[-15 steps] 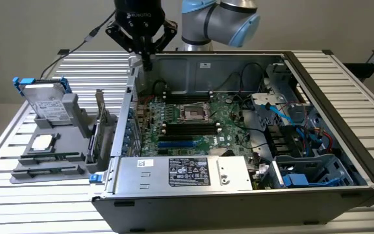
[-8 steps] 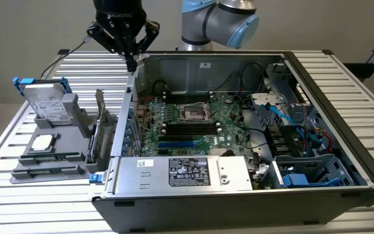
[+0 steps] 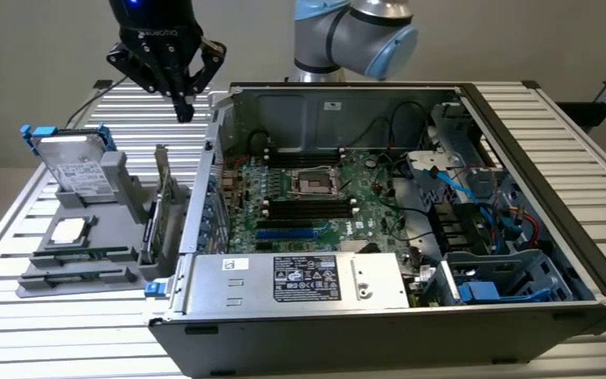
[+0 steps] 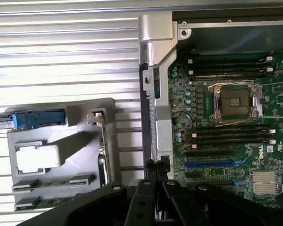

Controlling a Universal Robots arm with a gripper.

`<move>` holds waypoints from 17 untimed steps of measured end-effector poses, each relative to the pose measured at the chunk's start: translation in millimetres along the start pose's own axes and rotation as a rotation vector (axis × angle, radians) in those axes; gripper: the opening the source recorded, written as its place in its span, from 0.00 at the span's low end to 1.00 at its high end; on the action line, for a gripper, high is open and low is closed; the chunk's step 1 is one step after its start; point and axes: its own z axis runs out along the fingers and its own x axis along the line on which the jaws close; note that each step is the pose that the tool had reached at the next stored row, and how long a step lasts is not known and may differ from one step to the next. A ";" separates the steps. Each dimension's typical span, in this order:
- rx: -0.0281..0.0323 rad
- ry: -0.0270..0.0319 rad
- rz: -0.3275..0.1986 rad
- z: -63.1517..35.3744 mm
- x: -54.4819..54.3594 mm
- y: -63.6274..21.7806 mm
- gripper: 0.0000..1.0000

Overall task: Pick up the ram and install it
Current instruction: 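Reach for the ram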

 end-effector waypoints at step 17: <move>0.0001 0.0006 0.000 15.8 70.7 -17.4 0.10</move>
